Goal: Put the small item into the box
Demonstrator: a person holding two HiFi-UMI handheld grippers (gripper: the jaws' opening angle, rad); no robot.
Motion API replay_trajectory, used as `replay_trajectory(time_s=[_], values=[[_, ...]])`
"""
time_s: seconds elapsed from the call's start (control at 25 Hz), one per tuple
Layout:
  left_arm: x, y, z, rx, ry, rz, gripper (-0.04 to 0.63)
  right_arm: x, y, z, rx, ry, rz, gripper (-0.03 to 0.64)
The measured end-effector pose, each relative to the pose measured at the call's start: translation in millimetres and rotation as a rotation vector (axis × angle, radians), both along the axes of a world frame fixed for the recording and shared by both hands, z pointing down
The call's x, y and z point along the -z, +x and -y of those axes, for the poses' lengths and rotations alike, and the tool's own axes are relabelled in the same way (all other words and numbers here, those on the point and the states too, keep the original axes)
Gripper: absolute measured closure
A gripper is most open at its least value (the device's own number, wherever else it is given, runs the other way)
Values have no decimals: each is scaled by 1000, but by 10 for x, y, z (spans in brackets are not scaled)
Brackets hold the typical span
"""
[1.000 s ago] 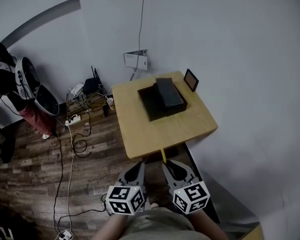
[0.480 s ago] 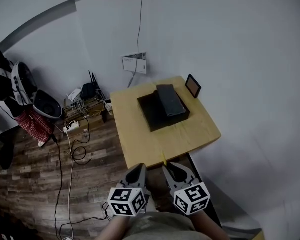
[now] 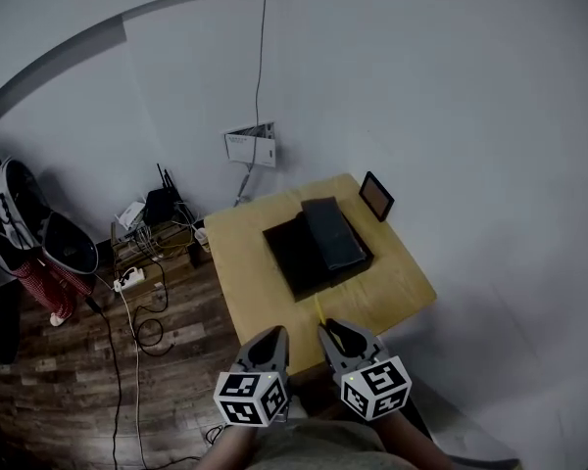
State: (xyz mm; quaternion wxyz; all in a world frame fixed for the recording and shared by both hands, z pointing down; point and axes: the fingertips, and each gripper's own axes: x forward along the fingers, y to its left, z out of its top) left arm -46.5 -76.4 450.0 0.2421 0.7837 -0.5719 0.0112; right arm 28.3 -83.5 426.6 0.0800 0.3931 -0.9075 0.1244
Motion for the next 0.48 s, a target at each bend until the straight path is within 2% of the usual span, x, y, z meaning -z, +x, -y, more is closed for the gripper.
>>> replay_trajectory(time_s=[0.48], values=[[-128,-331,921,-57,-47,-20,592,-120,-301,1038,-67,-35,-25,566]])
